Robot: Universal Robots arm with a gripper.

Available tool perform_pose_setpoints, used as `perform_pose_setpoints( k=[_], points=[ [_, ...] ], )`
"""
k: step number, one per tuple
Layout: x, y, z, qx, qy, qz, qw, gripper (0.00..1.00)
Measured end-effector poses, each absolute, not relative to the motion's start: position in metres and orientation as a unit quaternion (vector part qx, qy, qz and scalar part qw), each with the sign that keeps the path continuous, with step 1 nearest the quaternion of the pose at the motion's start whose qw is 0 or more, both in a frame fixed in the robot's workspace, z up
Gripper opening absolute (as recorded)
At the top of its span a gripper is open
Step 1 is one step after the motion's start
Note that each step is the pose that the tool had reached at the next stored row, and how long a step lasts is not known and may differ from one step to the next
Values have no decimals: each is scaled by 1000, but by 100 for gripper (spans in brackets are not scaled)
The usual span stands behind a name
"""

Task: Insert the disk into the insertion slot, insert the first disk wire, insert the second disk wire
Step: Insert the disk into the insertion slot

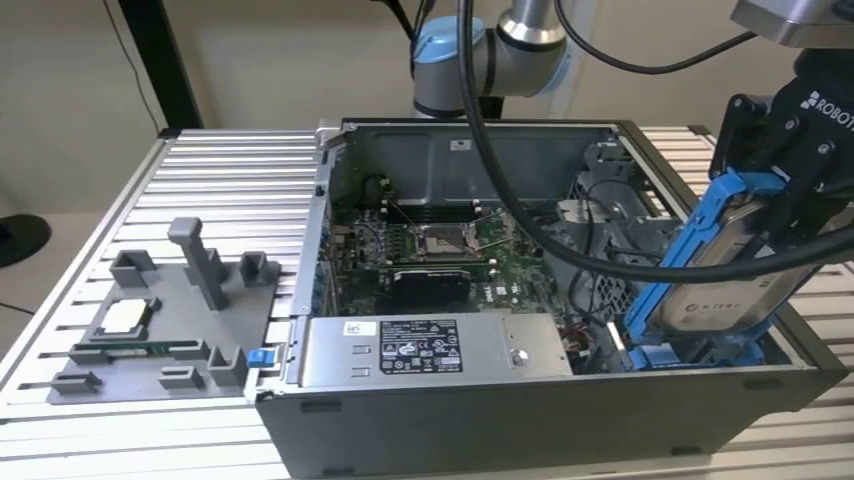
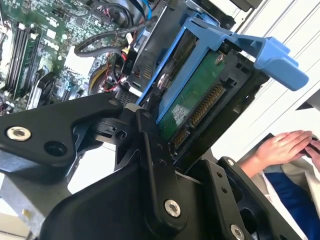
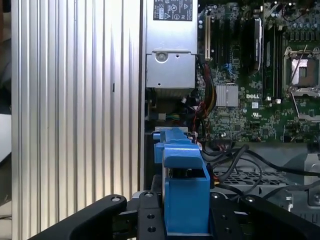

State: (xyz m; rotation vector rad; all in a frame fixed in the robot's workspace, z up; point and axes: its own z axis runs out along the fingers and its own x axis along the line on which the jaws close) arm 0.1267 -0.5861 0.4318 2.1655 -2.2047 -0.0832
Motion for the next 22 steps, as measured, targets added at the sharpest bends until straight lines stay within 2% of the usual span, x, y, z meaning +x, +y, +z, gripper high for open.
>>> perform_pose_setpoints(
  k=[9, 22],
  points=[
    [129, -582, 427, 700, -713, -32, 20, 0],
    [129, -581, 425, 700, -713, -32, 20, 0]
  ],
)
